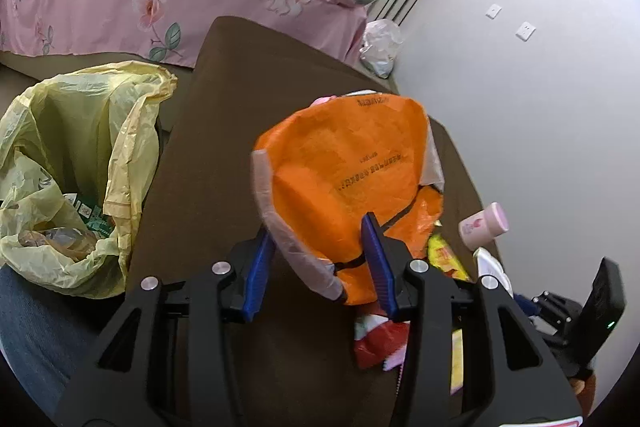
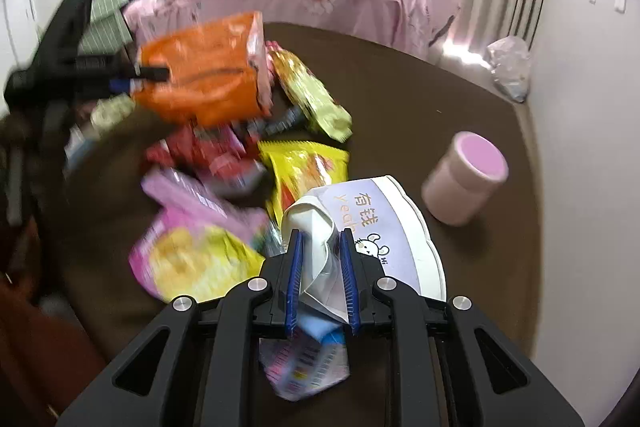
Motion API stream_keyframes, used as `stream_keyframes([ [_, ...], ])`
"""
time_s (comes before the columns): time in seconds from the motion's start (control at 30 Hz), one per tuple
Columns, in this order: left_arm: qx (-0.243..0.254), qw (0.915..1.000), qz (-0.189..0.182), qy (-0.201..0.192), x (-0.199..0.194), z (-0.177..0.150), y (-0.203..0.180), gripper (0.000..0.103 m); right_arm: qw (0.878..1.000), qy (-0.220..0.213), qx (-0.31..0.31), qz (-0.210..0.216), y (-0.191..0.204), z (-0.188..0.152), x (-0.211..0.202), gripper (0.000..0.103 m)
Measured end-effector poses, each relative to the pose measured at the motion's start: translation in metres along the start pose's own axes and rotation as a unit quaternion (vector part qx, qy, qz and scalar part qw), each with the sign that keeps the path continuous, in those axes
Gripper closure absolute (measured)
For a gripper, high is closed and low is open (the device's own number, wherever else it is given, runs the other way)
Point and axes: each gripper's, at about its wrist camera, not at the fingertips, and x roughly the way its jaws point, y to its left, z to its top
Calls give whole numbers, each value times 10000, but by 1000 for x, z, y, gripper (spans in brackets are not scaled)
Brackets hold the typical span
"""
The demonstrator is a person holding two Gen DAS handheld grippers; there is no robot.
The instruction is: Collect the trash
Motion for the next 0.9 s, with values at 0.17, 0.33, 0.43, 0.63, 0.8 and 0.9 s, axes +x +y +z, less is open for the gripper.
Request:
stream_keyframes([
  [0.17, 60, 9993, -379, -35, -14, -1, -10, 69, 9977, 83, -20, -671, -11, -24, -9, 83],
  [0.33, 129, 9995, -271, -47, -18, -4, -16, 69, 9887, -408, 1242, -737, -46, -49, -31, 46],
  [0.43, 80, 9998, -172, -18, -15, -6, -15, 69, 9791, -534, 1885, -547, -59, -65, -37, 38],
  [0.63, 94, 9999, -71, 11, -11, -9, -16, 69, 9506, -242, 3090, 178, -80, -87, -13, 38],
  [0.8, 101, 9999, 51, 22, -5, -10, -14, 69, 9466, -419, 3190, 187, -90, -79, 2, 38],
  [0.9, 49, 9999, 120, 83, 2, -10, -10, 69, 9556, -438, 2913, -79, -94, -67, 10, 38],
])
